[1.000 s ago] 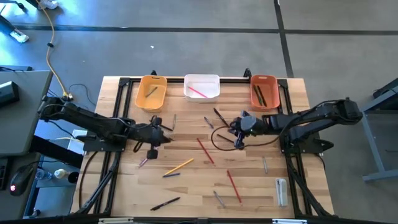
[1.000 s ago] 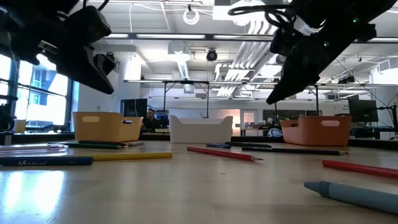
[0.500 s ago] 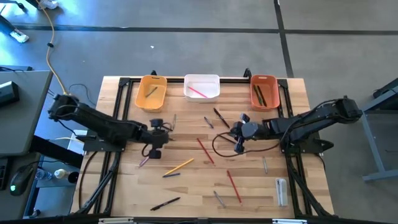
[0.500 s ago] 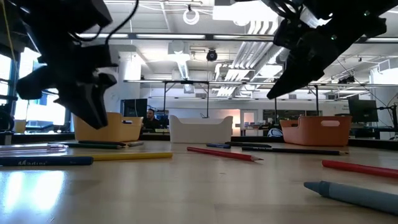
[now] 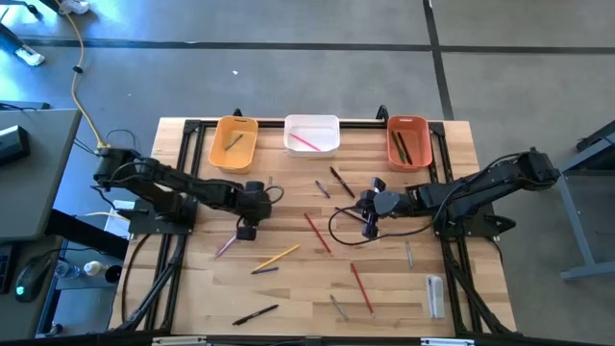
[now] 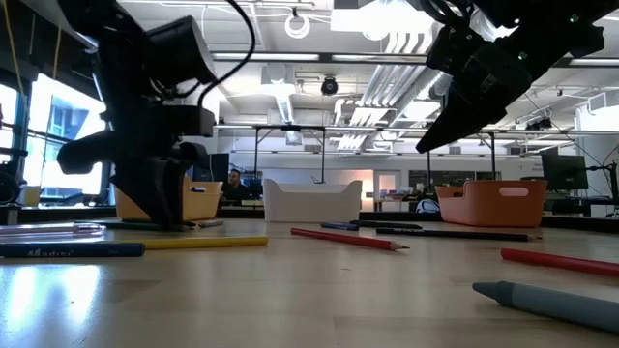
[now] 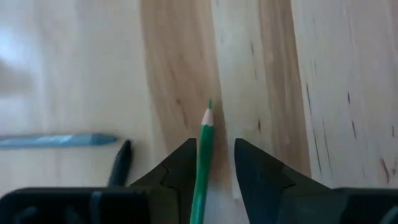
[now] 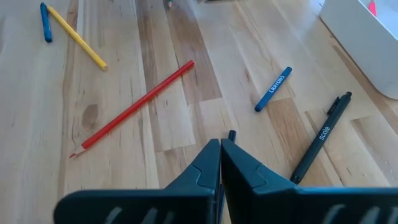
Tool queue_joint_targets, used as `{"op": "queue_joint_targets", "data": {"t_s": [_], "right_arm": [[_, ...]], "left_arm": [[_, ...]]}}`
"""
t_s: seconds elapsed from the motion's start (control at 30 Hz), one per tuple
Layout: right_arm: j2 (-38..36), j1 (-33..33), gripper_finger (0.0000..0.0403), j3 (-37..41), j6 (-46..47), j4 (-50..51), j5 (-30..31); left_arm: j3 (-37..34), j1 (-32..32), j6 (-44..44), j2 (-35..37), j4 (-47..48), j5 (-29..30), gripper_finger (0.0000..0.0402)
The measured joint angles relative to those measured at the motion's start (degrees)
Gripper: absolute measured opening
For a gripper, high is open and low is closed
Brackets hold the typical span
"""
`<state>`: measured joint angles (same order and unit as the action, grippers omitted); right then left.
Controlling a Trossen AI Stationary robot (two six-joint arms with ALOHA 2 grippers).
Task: Sort crayons/erasers/pens/pencils in bins
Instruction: Put the green color pencil into the white bin
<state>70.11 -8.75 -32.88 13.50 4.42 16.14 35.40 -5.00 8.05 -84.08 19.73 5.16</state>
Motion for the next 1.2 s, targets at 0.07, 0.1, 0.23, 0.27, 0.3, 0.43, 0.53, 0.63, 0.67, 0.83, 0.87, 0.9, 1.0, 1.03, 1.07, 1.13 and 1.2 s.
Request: {"op": "queue_joint_targets", "data": {"t_s": [0.07, 0.1, 0.23, 0.27, 0.3, 0.43, 0.53, 0.63, 0.67, 0.83, 0.87, 0.9, 1.0, 1.03, 1.07, 1.13, 1.2], "right_arm": [[0.0, 0.0, 0.0004, 0.0, 0.0, -0.01, 0.0], [0.0, 0.0, 0.0004, 0.0, 0.0, -0.01, 0.0], [0.0, 0.0, 0.0004, 0.0, 0.0, -0.12, 0.0], [0.0, 0.0, 0.0004, 0.0, -0.02, -0.22, 0.0], [0.0, 0.0, 0.0004, 0.0, 0.0, -0.32, 0.0], [0.02, 0.0, 0.0004, 0.0, -0.02, -0.55, 0.0], [0.02, 0.0, 0.0004, 0.0, -0.02, -0.86, 0.0], [0.02, 0.0, 0.0004, 0.0, -0.48, -1.29, 0.0], [0.02, 0.0, 0.0004, -0.02, -0.48, -1.43, 0.0], [0.02, 0.0, 0.0004, -0.02, -0.66, -1.54, 0.0], [0.02, 0.0, 0.0004, -0.02, -0.66, -1.54, 0.0], [0.02, 0.0, 0.0004, -0.02, -0.66, -1.55, 0.0], [0.02, 0.0, 0.0004, -0.02, -0.68, -1.61, 0.0], [0.02, 0.0, 0.0004, -0.02, -0.68, -1.62, 0.0], [0.02, 0.0, 0.0004, -0.02, -0.68, -1.65, 0.0], [0.02, 0.0, 0.0004, -0.02, -0.68, -1.67, 0.0], [0.02, 0.0, 0.0004, -0.02, -0.74, -1.67, 0.0]], "left_arm": [[0.94, -0.42, 0.14, -2.07, 0.26, -0.65, 0.0087], [1.44, -0.64, 0.17, -2.9, 0.51, -0.52, 0.0082], [3.27, -1.37, 1.62, -5.25, 2.4, -1.11, 0.006], [3.51, -1.46, 1.82, -5.46, 2.6, -1.13, 0.0053], [3.75, -1.46, 2.07, -5.58, 2.81, -1.17, 0.0046], [4.89, -1.5, 2.25, -5.88, 3.75, -1.42, 0.0017], [5.6, -1.24, 2.98, -5.98, 3.62, -1.37, 0.0005], [6.57, -1.28, 3.1, -6.25, 3.41, -1.28, 0.0005], [7.04, -1.28, 3.1, -6.31, 3.22, -1.23, 0.0005], [10.36, -1.42, 4.12, -6.22, 4.2, -1.09, 0.0], [11.22, -1.41, 4.4, -6.21, 4.49, -1.06, 0.0], [12.07, -1.39, 4.59, -6.19, 4.66, -0.99, 0.0], [15.13, -1.41, 4.61, -6.17, 5.83, -0.42, 0.0], [16.18, -1.42, 4.61, -6.14, 6.11, 0.06, 0.0], [17.21, -1.42, 4.61, -6.12, 6.34, 0.46, 0.0001], [19.01, -1.73, 4.87, -6.11, 6.57, 0.66, 0.0001], [20.69, -2.35, 5.05, -6.11, 6.64, 0.92, 0.0001]]}}
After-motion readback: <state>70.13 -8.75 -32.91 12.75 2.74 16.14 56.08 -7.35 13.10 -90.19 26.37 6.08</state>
